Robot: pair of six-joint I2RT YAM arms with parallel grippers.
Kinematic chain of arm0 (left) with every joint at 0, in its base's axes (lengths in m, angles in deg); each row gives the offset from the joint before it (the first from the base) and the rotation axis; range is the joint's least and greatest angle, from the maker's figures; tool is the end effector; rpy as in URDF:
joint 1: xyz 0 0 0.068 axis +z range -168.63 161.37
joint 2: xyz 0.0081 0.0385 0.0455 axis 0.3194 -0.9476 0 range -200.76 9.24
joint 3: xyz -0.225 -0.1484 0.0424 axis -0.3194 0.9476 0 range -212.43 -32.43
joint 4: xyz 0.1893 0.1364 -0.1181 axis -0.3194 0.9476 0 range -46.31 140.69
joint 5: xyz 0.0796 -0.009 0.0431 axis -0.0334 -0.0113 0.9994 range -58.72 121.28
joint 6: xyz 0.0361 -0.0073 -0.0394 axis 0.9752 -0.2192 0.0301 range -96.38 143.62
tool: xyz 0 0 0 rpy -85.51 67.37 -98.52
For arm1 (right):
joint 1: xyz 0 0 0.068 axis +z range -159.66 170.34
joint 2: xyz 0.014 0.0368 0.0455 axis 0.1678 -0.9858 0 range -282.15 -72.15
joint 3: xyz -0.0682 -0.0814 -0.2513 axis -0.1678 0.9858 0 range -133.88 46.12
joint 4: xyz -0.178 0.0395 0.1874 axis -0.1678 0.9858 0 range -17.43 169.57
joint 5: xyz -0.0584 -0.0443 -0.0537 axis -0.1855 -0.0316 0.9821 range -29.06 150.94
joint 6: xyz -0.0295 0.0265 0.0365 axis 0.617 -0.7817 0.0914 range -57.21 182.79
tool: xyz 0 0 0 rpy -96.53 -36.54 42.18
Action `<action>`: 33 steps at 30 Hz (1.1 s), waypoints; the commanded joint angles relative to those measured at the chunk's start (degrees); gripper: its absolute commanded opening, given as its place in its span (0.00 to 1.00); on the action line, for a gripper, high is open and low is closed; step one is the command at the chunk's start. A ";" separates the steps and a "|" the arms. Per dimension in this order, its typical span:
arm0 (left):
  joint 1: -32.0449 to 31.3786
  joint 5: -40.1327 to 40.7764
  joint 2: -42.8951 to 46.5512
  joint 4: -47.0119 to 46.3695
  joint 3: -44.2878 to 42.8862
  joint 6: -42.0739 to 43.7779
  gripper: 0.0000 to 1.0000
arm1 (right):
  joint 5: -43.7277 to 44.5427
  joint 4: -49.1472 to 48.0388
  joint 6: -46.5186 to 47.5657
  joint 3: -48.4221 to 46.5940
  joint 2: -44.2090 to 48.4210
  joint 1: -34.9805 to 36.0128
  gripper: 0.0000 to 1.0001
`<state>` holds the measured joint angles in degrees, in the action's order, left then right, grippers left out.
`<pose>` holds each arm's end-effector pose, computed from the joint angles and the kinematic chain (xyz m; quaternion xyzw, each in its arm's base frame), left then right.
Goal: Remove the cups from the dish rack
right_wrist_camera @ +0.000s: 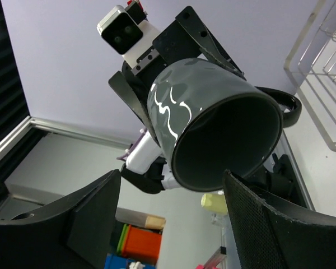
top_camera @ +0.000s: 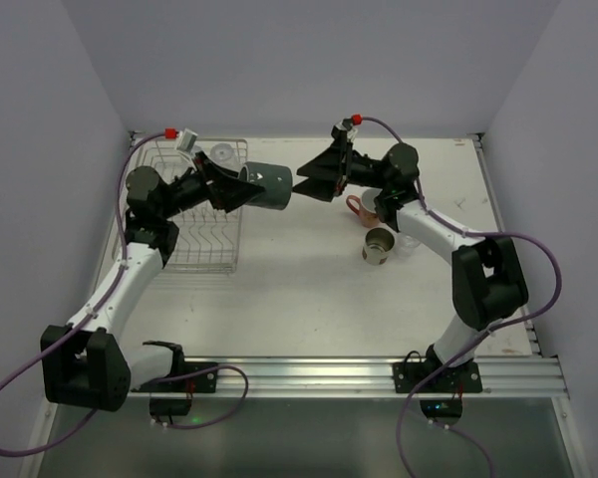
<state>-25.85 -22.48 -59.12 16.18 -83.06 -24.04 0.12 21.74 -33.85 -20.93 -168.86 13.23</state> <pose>0.2623 -0.0622 0.3576 0.1259 0.6588 -0.5729 0.4712 0.3366 0.1759 0.3396 -0.0416 0.6405 0.7588 0.1111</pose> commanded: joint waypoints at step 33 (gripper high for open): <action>-5.44 17.24 2.08 17.88 -9.74 15.21 1.00 | -0.71 4.28 4.51 -3.88 -0.16 0.66 0.00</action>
<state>-32.15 -14.44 -61.22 23.96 -87.37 -18.05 -0.79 16.13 -38.09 -24.36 -173.36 15.86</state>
